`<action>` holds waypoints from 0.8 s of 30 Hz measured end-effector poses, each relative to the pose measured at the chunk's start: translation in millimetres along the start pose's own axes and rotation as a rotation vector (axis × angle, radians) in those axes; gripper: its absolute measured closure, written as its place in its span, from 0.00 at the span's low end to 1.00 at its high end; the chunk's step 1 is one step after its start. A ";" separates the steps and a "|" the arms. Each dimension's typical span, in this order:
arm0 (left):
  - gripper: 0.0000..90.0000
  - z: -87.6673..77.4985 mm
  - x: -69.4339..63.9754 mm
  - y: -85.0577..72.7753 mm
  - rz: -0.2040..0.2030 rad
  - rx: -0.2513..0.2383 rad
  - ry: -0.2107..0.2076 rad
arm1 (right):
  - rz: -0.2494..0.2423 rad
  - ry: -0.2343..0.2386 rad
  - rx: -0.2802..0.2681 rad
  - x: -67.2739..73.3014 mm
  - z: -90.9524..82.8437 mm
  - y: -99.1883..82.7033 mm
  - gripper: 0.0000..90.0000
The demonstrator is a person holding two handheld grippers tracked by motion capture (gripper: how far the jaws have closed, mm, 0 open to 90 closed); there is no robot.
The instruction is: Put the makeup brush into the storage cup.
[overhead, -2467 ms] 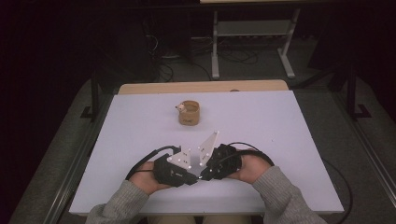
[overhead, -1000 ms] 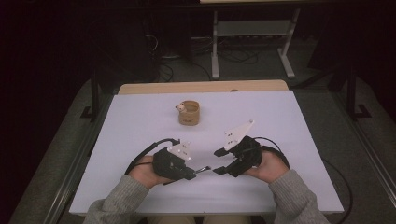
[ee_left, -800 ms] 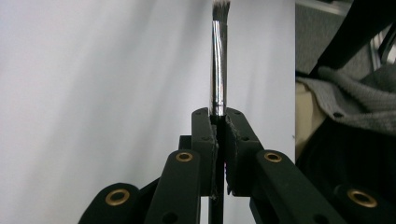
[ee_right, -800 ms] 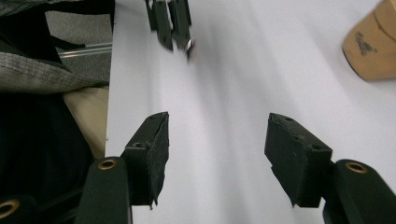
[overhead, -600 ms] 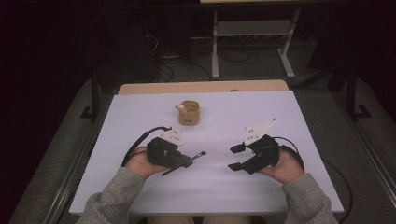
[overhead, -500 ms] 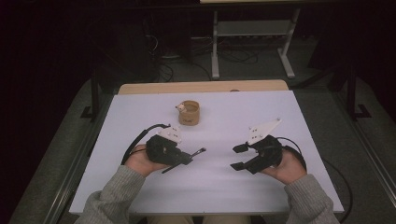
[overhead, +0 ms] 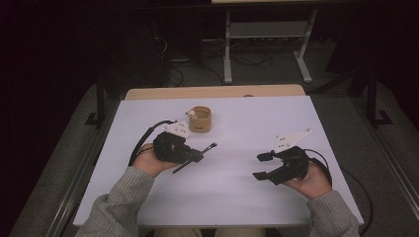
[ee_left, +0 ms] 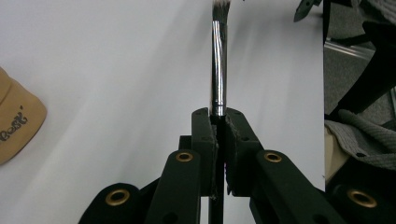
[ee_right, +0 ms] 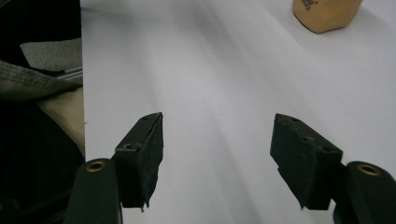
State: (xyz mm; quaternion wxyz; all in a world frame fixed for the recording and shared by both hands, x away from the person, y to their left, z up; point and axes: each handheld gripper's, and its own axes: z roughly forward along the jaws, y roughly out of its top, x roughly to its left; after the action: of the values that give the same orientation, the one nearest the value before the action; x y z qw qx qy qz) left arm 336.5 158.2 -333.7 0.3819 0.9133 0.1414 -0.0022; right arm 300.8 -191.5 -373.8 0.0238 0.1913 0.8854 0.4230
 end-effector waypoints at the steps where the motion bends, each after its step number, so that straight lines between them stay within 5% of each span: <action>1: 0.93 0.4 1.7 0.3 -0.003 -0.002 0.000 | 0.011 -0.007 -0.001 -0.4 0.0 -3.7 0.36; 24: 0.93 5.3 33.2 17.3 -0.065 -0.110 0.011 | 0.094 -0.056 -0.042 -4.0 -0.7 -27.5 0.36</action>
State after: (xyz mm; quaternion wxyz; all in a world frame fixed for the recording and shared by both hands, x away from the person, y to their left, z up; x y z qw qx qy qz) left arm 373.4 151.5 -329.2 0.4306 0.8858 0.1730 -0.0017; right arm 295.5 -209.0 -394.7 0.0326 0.2438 0.8654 0.4366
